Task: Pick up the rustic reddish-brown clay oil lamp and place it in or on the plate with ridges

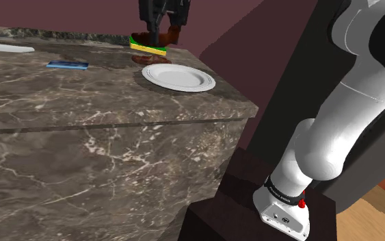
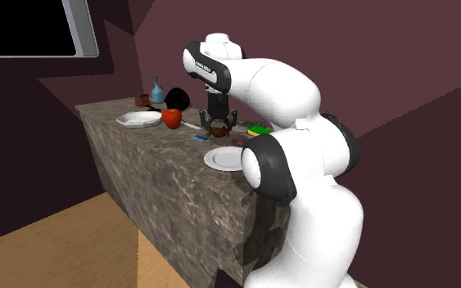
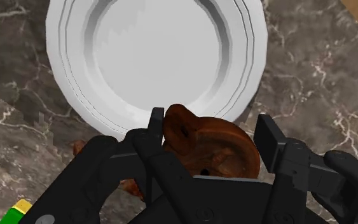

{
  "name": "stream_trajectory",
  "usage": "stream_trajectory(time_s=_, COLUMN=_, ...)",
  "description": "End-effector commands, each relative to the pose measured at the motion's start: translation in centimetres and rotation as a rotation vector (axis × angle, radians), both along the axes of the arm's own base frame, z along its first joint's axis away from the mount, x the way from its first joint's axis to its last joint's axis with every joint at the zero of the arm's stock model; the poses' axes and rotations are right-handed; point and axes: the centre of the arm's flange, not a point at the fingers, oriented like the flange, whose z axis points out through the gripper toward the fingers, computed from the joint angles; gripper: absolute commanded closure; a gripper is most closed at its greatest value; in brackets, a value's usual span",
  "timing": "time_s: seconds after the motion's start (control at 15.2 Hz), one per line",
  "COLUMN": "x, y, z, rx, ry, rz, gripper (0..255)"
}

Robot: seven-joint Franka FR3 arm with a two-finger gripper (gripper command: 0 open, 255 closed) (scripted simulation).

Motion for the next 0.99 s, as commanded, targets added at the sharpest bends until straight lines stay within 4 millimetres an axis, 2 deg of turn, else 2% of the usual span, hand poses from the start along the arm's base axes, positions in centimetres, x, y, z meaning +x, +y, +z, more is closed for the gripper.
stream_trajectory(time_s=0.0, x=-1.5, y=-2.7, z=-0.2, rx=0.002, ry=0.001, rz=0.000, gripper=255)
stream_trajectory(time_s=0.4, x=-5.5, y=-9.5, z=-0.4, rx=0.002, ry=0.001, rz=0.000, gripper=255)
stream_trajectory(time_s=0.92, x=-5.5, y=-9.5, z=-4.6, rx=0.002, ry=0.001, rz=0.000, gripper=255)
